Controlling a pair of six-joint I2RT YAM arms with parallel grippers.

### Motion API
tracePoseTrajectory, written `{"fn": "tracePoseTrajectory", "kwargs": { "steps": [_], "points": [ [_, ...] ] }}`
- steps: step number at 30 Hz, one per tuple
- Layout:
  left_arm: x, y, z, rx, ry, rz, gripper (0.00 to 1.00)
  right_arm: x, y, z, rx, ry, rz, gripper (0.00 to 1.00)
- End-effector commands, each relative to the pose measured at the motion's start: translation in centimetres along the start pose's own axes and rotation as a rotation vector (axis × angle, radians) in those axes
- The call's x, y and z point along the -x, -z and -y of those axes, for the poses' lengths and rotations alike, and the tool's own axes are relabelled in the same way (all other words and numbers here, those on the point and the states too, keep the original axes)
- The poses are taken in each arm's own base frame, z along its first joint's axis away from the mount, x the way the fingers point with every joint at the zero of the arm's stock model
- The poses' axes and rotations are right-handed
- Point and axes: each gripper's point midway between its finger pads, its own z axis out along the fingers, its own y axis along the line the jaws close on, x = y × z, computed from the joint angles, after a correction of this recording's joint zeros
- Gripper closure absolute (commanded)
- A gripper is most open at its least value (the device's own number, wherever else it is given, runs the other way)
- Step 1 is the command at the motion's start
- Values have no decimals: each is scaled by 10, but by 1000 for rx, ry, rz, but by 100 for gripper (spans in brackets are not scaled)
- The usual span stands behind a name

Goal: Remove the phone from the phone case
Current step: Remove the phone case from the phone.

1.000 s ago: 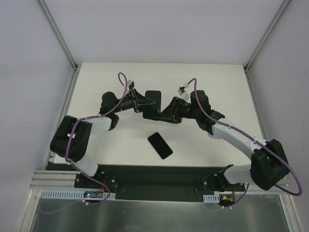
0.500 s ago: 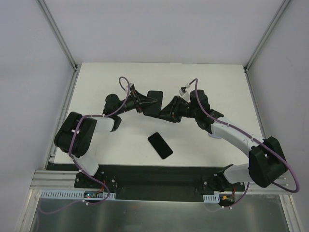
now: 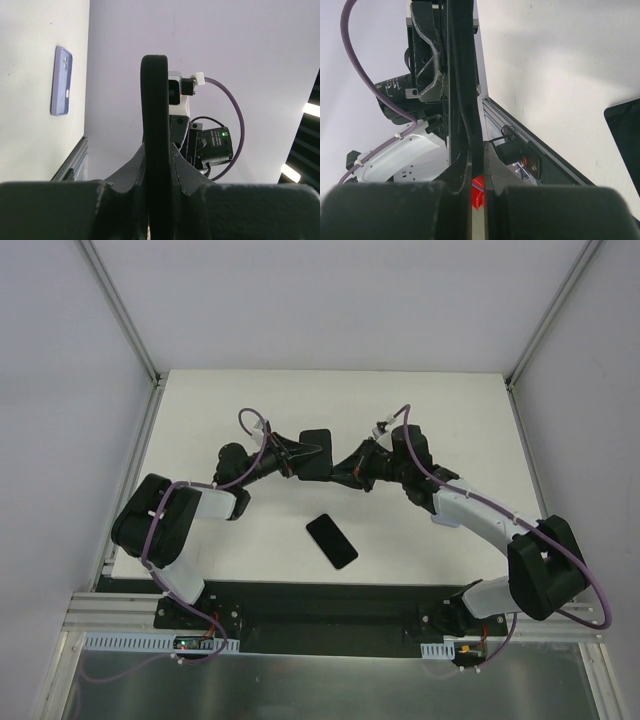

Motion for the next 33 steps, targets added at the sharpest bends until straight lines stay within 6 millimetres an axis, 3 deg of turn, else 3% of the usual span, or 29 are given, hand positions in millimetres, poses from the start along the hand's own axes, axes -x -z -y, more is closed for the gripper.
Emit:
{"fn": "tracePoseTrajectory", "kwargs": {
  "steps": [1,5,7,8,9,11,12,14,18,19,20,22,23,25,29,33],
  "points": [
    [-92,18,34,-244,-379,-307,100,37,20,-108,340,98,155,99],
    [-92,16,26,-211,-377,-327,99,51,28,-96,314,88,195,99],
    [-91,15,20,-184,-372,-340,83,60,30,-72,197,64,209,99],
    [-93,14,20,-176,-379,-362,63,61,36,-68,146,148,223,99],
    [-92,13,17,-158,-371,-369,53,63,38,-34,-20,132,236,99],
    [-91,10,19,-149,-386,-384,37,69,59,-28,-156,308,303,98],
    [-91,10,18,-136,-391,-396,34,72,70,-6,-276,317,335,99],
    [-86,6,14,-85,-407,-394,30,74,86,4,-352,414,355,99],
    [-77,3,4,42,-441,-384,29,70,106,40,-517,511,325,99],
    [-76,-1,13,50,-469,-370,29,69,107,45,-534,527,309,99],
    [-71,1,-4,136,-449,-367,29,68,107,51,-552,541,290,98],
    [-65,-5,-1,189,-466,-335,29,62,107,61,-577,596,226,99],
    [-66,-3,-16,272,-448,-344,30,61,105,68,-595,606,200,99],
    [-62,-12,-20,343,-467,-323,31,59,107,77,-632,643,145,99],
    [-81,-24,-45,447,-443,-369,34,59,107,94,-708,660,71,99],
    [-87,-38,-70,505,-399,-389,37,59,109,107,-773,650,33,99]
  ]
}}
